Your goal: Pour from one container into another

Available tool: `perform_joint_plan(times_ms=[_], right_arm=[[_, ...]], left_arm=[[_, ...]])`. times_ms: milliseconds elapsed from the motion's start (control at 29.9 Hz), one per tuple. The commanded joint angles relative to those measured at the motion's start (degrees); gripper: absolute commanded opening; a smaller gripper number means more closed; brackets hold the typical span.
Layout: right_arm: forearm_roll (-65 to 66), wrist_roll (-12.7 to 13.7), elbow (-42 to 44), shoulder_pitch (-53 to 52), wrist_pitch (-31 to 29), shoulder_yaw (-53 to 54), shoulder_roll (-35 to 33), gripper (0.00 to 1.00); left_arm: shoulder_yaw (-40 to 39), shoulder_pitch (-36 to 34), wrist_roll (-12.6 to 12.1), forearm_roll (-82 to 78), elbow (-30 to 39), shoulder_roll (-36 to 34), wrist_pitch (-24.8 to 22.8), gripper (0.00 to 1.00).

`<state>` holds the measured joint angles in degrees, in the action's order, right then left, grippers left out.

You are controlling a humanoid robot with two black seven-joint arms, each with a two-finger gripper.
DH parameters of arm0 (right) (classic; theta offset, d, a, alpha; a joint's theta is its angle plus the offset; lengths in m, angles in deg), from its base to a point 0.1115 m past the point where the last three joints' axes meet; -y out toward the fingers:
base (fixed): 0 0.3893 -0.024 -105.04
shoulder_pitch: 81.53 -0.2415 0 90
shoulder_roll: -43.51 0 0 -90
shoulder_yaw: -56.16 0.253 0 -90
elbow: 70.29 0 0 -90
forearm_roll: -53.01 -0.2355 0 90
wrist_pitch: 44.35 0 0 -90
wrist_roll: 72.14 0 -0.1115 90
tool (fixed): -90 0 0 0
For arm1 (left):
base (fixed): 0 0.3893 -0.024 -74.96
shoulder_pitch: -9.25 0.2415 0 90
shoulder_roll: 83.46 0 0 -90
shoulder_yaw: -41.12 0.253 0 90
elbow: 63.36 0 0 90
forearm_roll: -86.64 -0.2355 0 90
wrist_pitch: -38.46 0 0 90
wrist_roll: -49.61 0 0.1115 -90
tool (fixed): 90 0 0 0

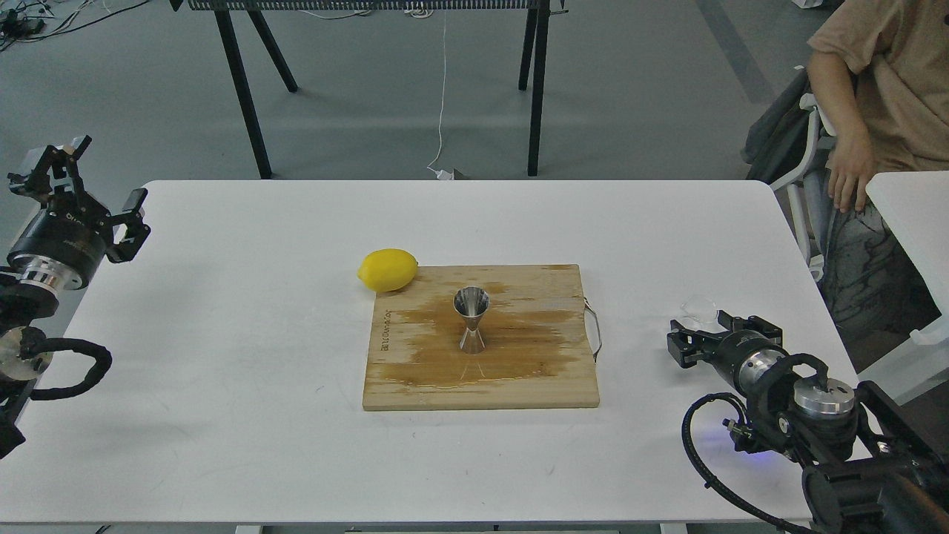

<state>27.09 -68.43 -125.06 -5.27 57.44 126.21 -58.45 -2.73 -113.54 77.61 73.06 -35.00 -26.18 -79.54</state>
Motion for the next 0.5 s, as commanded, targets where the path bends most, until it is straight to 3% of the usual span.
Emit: perform_joint_plan(times_ms=[0,234,468], right_arm=[[-0.01,-0.01,0.54,-0.32,-0.1,0.0,0.01,0.7],[0.52,-0.01,0.63,-0.67,-0.28,0.0,0.36,0.65],[1.22,-0.01,0.63,-0.67,-0.63,0.0,0.88,0.54]], left_arm=[[0.0,0.0,0.0,0.04,-0.15,0.11,0.0,0.97],[0.0,0.0,0.0,-0.04,-0.15,0.2,0.0,0.97],[0.0,0.0,0.0,-0.04,-0.93,0.2,0.0,0.97]])
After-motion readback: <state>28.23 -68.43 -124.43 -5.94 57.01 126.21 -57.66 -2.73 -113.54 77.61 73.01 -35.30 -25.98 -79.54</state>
